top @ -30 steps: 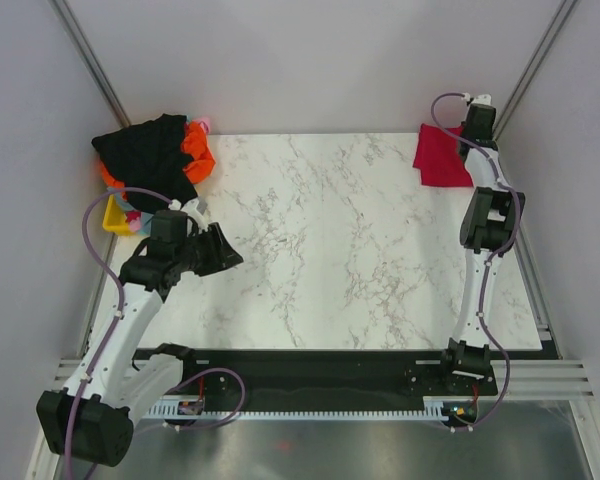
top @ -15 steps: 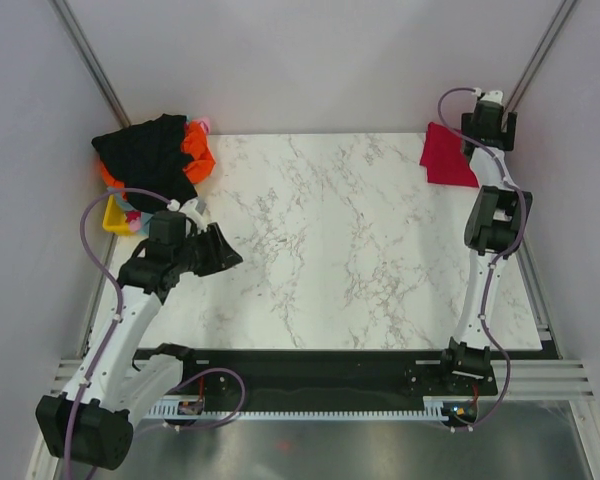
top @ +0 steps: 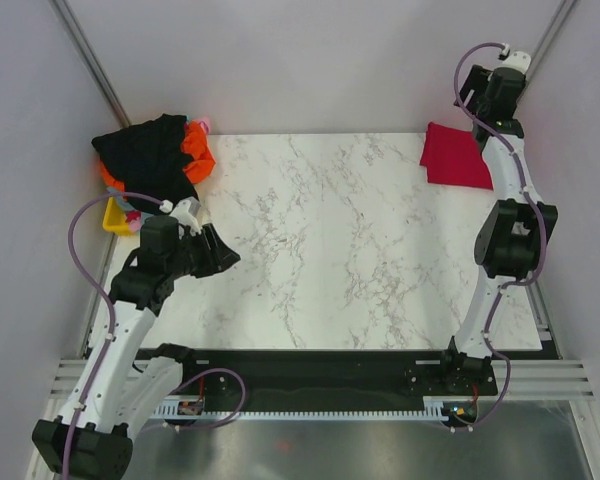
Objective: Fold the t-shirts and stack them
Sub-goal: Neatly place the folded tshirt to the corner
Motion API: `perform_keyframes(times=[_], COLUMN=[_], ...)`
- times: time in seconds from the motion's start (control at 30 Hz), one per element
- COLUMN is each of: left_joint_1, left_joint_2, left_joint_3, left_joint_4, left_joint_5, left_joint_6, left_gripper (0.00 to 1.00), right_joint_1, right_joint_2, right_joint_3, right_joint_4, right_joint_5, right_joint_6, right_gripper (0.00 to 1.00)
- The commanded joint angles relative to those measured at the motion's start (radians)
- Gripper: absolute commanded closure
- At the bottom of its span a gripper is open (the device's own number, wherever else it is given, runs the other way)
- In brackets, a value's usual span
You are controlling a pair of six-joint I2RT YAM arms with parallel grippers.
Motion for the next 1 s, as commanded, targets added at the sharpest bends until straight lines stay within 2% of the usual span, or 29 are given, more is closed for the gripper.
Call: perform_keyframes(times=[0.0,0.27,0.53,0.67,0.8,0.97], left_joint_1=[-0.002,-0.002,0.0,0.0,0.0,0.0], left_joint_2=[-0.028,-0.046,-0.045,-0.042,-0.039,-0.032], left_joint_3=[-0.004,-0.005,-0.005,-0.005,-0.005,-0.005], left_joint_4=[0.029,0.032,0.033,0.033,0.033,0.035], left_joint_5=[-0.009,-0.011,-0.012,-0.015,-0.014,-0.009], left_joint_6=[0.032,0.028,0.028,0.028,0.028,0.028], left_gripper=[0.48,0.47,0.48,0.48,0.48,0.48], right_joint_1=[-0.016,-0.03,-0.036,-0.036,-0.038,-0.064], right_joint_2=[0.103,0.299,0.445,0.434,0.382,0.326], right_joint_3=[-0.037,0.15,0.177,0.092,0.02,-0.03], right_joint_4=[-0.073,-0.12,-0.13,-0.133,-0.175,-0.243], right_joint_5=[-0.174,-0.209,-0.353,-0.454,-0.517,-0.481], right_joint_6=[0.188,0.207,0.242,0.208,0.068,-0.052], right_gripper=[0.16,0.21,0.21,0.21,0.2,0.19])
